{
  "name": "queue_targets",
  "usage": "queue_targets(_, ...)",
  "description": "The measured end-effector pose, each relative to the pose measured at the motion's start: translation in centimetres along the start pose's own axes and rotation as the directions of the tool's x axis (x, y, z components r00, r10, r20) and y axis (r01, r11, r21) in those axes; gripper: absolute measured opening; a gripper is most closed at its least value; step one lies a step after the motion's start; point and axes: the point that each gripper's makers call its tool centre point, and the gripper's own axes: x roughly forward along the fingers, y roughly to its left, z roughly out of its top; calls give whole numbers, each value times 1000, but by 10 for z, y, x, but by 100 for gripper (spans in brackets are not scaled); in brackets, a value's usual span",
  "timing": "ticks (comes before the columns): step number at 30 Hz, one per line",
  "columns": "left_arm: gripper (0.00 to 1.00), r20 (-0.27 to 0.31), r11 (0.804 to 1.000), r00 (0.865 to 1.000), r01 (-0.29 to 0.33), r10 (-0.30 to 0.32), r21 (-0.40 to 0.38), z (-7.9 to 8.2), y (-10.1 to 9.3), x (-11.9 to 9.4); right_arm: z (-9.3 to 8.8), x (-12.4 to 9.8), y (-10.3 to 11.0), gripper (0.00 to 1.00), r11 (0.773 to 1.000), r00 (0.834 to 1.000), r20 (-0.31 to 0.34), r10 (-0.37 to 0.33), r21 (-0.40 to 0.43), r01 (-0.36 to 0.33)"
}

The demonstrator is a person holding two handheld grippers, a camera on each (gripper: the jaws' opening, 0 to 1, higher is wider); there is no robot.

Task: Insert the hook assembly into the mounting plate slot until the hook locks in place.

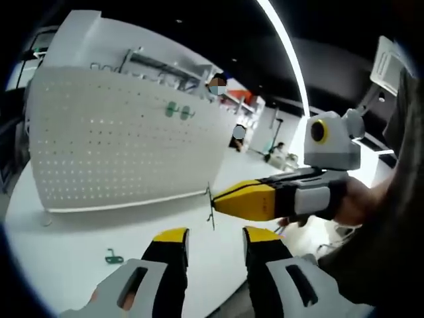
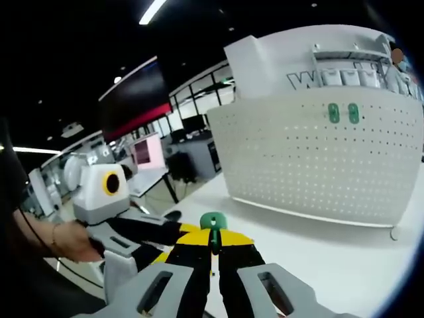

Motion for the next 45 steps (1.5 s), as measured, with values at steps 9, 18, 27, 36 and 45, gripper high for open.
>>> queue_targets(9, 63, 35, 1000, 999, -7, 7, 12, 10, -12, -15, -4, 2, 2, 0, 1000, 1000, -14, 11, 3, -11)
queue_targets(18, 77, 45, 999, 999, -16, 15, 29, 13, -14, -20, -5, 1, 4, 0, 1000, 1000, -12, 8, -6, -8)
queue_targets(27, 94, 83, 996, 994, -78, 75, 36, 19, -7, -25, -3, -3, 0, 0, 1000, 1000, -1, -11, -6, 11)
queue_targets(36, 100, 121, 996, 988, -93, 91, 14, 26, -7, -29, -3, -4, -8, 0, 999, 999, 2, -39, -23, 39)
queue_targets(45, 100, 122, 994, 987, -111, 109, 11, 27, -3, -30, 8, -2, -27, 0, 994, 995, 29, -92, -48, 93)
